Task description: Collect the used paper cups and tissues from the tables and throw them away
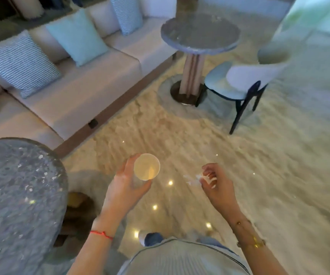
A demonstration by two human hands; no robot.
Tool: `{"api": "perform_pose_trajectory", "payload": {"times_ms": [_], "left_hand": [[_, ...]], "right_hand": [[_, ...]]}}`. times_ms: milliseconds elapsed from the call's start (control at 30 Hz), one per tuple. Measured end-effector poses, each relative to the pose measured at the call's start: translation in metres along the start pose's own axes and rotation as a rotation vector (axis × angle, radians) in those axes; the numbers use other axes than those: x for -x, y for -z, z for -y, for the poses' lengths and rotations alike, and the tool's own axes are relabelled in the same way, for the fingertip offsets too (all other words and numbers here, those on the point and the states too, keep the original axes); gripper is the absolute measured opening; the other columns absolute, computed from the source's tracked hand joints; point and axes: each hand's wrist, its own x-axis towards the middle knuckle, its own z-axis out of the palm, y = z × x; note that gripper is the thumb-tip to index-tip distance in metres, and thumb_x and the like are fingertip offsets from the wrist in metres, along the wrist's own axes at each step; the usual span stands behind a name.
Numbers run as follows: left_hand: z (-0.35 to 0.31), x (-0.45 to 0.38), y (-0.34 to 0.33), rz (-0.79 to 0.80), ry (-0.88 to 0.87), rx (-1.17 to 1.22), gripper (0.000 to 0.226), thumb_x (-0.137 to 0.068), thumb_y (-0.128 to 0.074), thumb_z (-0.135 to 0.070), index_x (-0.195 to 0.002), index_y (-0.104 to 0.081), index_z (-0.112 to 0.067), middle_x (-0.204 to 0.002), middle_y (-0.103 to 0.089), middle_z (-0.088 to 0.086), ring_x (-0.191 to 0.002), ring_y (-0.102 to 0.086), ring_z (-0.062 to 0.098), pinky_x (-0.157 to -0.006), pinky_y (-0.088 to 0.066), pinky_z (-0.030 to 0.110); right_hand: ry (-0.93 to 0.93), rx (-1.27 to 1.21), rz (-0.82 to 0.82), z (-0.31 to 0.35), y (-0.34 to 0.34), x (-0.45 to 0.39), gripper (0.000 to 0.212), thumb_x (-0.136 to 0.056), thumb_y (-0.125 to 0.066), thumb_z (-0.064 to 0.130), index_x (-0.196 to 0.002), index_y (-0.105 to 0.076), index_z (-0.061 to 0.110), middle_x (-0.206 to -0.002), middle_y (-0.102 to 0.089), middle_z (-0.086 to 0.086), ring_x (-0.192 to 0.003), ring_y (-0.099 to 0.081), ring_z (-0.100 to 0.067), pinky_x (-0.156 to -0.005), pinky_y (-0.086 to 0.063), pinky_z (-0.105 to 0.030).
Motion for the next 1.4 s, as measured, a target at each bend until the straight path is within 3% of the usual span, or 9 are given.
{"api": "perform_pose_trajectory", "payload": {"times_ms": [100, 200, 267, 367, 600, 733, 867, 1033, 1400], "left_hand": [[-0.049, -0.008, -0.042, 0.099, -0.115, 0.034, 0.078, -0.073, -0.083, -0.028, -0.139, -0.044, -0.018, -0.134, -0.053, 0.001, -0.118, -0.055, 0.021, -0.093, -0.048, 0.032], [-0.105, -0.009, -0.092, 0.165, -0.21, 0.043, 0.076, -0.072, -0.084, -0.024, -0.137, -0.047, -0.012, -0.133, -0.054, 0.004, -0.119, -0.054, 0.021, -0.097, -0.045, 0.03], [-0.147, -0.003, -0.13, 0.207, -0.283, 0.035, 0.076, -0.073, -0.082, -0.028, -0.138, -0.046, -0.013, -0.134, -0.054, 0.003, -0.12, -0.053, 0.019, -0.097, -0.047, 0.034], [-0.211, 0.012, -0.189, 0.291, -0.357, 0.112, 0.076, -0.076, -0.08, -0.034, -0.14, -0.043, -0.02, -0.136, -0.05, -0.006, -0.123, -0.049, 0.011, -0.1, -0.042, 0.026], [-0.338, 0.04, -0.3, 0.446, -0.492, 0.179, 0.068, -0.075, -0.08, -0.04, -0.134, -0.045, -0.032, -0.126, -0.052, -0.017, -0.112, -0.05, 0.001, -0.089, -0.042, 0.018], [-0.392, 0.039, -0.348, 0.519, -0.563, 0.168, 0.067, -0.074, -0.081, -0.039, -0.132, -0.046, -0.034, -0.125, -0.053, -0.017, -0.111, -0.052, 0.001, -0.088, -0.046, 0.021], [-0.445, 0.025, -0.4, 0.606, -0.623, 0.163, 0.067, -0.075, -0.081, -0.037, -0.132, -0.046, -0.037, -0.124, -0.053, -0.019, -0.112, -0.051, -0.001, -0.089, -0.046, 0.021], [-0.521, -0.003, -0.484, 0.685, -0.671, 0.14, 0.069, -0.073, -0.081, -0.037, -0.133, -0.047, -0.031, -0.122, -0.055, -0.013, -0.11, -0.053, 0.006, -0.087, -0.046, 0.025], [-0.735, -0.096, -0.672, 0.799, -0.869, 0.14, 0.068, -0.071, -0.08, -0.036, -0.13, -0.046, -0.038, -0.12, -0.053, -0.02, -0.105, -0.052, 0.002, -0.077, -0.035, 0.006]], "right_hand": [[-0.051, 0.002, -0.134, -0.035, 0.056, 0.025, 0.035, -0.078, -0.071, 0.004, -0.104, -0.056, 0.023, -0.089, -0.061, 0.01, -0.081, -0.058, -0.008, -0.067, -0.049, -0.027], [-0.103, 0.002, -0.24, -0.071, 0.114, 0.053, 0.037, -0.078, -0.071, 0.002, -0.104, -0.056, 0.024, -0.088, -0.061, 0.011, -0.082, -0.057, -0.007, -0.068, -0.048, -0.023], [-0.145, 0.017, -0.29, -0.096, 0.158, 0.074, 0.037, -0.079, -0.071, 0.003, -0.104, -0.056, 0.024, -0.089, -0.06, 0.011, -0.082, -0.057, -0.007, -0.066, -0.048, -0.021], [-0.212, 0.032, -0.376, -0.132, 0.225, 0.107, 0.036, -0.08, -0.07, 0.004, -0.106, -0.056, 0.025, -0.09, -0.061, 0.01, -0.081, -0.057, -0.006, -0.062, -0.046, -0.015], [-0.349, 0.057, -0.566, -0.199, 0.351, 0.163, 0.034, -0.081, -0.07, 0.004, -0.106, -0.055, 0.023, -0.089, -0.059, 0.01, -0.082, -0.056, -0.003, -0.062, -0.048, -0.015], [-0.433, 0.059, -0.65, -0.23, 0.402, 0.177, 0.034, -0.083, -0.069, 0.008, -0.108, -0.055, 0.025, -0.091, -0.059, 0.009, -0.084, -0.055, -0.001, -0.066, -0.048, -0.013], [-0.519, 0.049, -0.746, -0.267, 0.442, 0.176, 0.035, -0.082, -0.07, 0.007, -0.11, -0.055, 0.023, -0.092, -0.059, 0.013, -0.087, -0.053, 0.006, -0.067, -0.045, -0.006], [-0.605, 0.03, -0.862, -0.326, 0.5, 0.156, 0.035, -0.08, -0.071, 0.007, -0.107, -0.056, 0.025, -0.089, -0.059, 0.011, -0.085, -0.054, 0.003, -0.066, -0.046, -0.009], [-0.585, 0.064, -1.067, -0.455, 0.709, 0.057, 0.032, -0.08, -0.071, 0.007, -0.103, -0.057, 0.025, -0.094, -0.061, 0.015, -0.088, -0.059, -0.004, -0.073, -0.049, -0.015]]}}
